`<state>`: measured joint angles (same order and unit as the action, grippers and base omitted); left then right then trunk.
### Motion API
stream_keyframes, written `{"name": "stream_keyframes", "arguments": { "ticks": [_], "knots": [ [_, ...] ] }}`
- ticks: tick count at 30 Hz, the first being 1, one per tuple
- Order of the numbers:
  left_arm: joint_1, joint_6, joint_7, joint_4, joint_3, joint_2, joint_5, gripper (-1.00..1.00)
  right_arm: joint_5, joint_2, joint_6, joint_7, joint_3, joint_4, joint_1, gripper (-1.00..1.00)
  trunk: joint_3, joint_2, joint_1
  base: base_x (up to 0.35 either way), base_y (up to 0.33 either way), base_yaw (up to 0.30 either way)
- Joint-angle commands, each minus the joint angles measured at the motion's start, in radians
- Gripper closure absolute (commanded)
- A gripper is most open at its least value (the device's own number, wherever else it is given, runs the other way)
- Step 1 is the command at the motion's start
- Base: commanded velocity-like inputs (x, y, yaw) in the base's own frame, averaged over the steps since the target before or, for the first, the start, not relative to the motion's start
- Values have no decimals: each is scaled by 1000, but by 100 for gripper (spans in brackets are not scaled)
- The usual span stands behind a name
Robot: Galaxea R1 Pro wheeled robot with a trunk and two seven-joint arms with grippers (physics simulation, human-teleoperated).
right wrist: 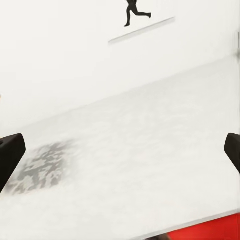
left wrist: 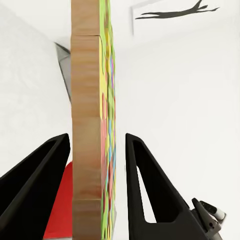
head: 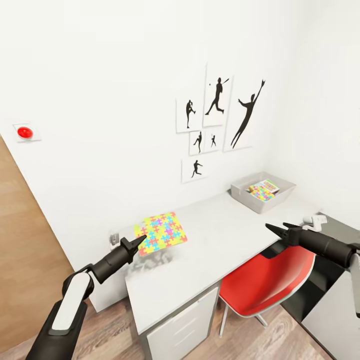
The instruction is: Put all the toys in the child's room - the three board games (two on the bed and one on the table), the two jigsaw puzzles on the table, and the tennis ball on the table - inside the toy box on the table in the child's room.
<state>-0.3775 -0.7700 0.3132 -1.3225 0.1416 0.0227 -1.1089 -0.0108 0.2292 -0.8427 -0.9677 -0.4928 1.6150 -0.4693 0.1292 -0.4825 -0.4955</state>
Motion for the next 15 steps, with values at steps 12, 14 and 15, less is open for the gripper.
{"name": "stream_keyframes", "arguments": {
  "ticks": [12,14,15],
  "knots": [
    [13,-8,4,0,13,-1,2,100,-2,1,-7,-5,-1,0,-1,-100,-54,83,46,0,0,-116],
    [13,-8,4,0,13,-1,3,100,-2,0,-7,-5,-1,0,-2,-100,-58,83,46,0,0,-114],
    [14,-8,4,0,13,-1,3,100,-2,0,-7,-6,-1,0,-2,-100,-59,83,46,0,0,-114]
  ]
}}
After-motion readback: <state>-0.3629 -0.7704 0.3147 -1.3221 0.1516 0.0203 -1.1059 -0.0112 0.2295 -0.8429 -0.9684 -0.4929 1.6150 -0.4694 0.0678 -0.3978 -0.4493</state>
